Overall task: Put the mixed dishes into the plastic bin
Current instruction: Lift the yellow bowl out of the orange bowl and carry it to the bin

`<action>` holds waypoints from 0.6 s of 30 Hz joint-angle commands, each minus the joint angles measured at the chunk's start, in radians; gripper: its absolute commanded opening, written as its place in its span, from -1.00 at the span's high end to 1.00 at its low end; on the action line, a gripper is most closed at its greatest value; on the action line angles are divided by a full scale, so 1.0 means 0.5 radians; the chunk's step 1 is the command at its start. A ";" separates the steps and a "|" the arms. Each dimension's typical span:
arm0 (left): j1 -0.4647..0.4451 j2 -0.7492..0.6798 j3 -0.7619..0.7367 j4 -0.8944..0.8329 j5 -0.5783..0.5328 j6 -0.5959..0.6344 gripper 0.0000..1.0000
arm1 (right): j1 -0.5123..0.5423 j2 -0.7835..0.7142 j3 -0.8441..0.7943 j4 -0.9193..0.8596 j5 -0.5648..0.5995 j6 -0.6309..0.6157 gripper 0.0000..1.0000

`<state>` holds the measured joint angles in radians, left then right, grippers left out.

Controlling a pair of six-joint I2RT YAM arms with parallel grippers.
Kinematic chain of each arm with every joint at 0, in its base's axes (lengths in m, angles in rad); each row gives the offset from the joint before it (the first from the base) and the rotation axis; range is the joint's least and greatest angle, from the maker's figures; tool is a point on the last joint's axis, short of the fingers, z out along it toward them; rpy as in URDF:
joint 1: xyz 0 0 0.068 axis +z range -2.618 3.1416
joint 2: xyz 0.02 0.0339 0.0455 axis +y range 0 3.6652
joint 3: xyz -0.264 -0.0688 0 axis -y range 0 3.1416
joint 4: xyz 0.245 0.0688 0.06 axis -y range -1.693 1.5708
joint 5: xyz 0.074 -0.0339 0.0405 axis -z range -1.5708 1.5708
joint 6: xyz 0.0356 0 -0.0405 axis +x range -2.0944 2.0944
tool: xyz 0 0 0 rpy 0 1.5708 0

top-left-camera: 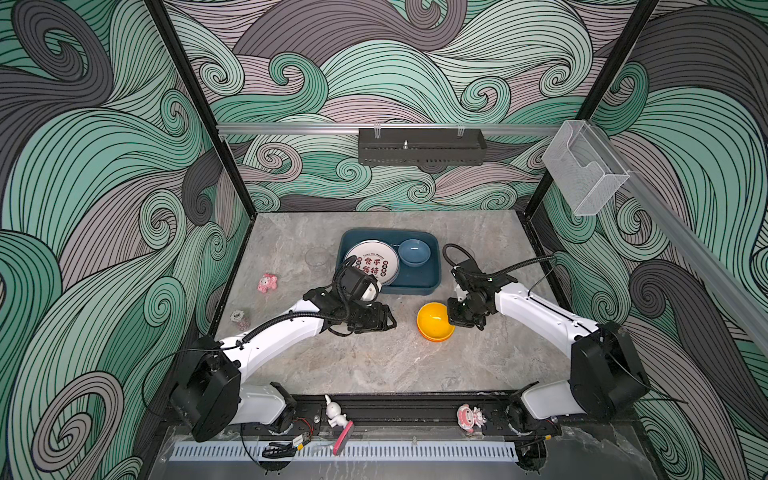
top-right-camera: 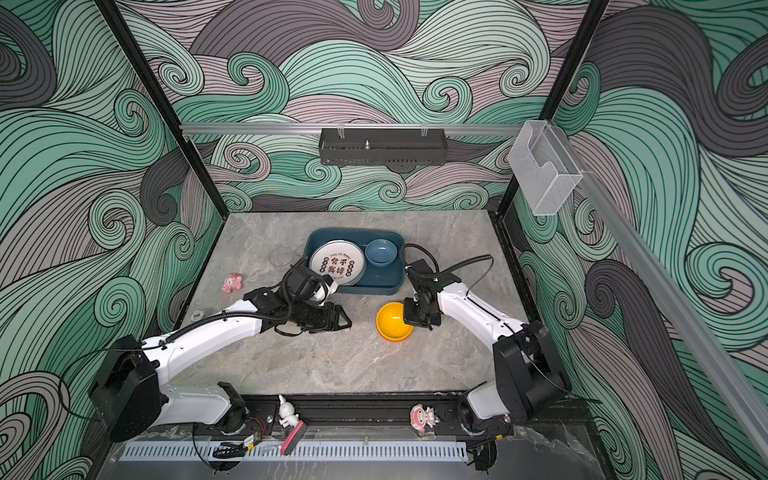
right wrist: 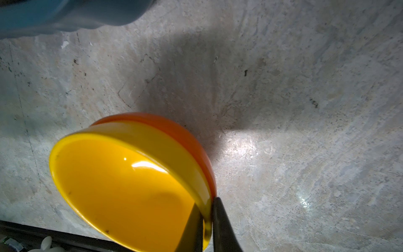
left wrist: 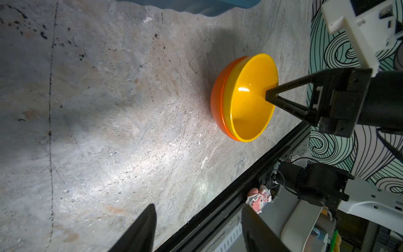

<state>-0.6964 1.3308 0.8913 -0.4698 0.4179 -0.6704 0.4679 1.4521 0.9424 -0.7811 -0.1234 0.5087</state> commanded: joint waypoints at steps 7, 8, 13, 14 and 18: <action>-0.018 -0.039 -0.022 0.028 -0.030 -0.024 -0.29 | 0.039 -0.058 0.107 -0.148 0.146 -0.048 0.86; -0.018 -0.041 -0.024 0.031 -0.029 -0.024 -0.29 | 0.041 -0.065 0.112 -0.157 0.150 -0.051 0.87; -0.018 -0.055 -0.031 0.034 -0.031 -0.030 -0.28 | 0.046 -0.104 0.157 -0.203 0.163 -0.064 0.89; -0.018 -0.060 -0.031 0.034 -0.032 -0.030 -0.28 | 0.045 -0.112 0.166 -0.210 0.165 -0.069 0.89; -0.018 -0.099 -0.045 0.027 -0.058 -0.037 -0.28 | 0.046 -0.143 0.213 -0.252 0.160 -0.078 0.91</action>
<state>-0.6964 1.3140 0.8761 -0.4557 0.4114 -0.6827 0.4850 1.4128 1.0088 -0.8757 -0.0586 0.4816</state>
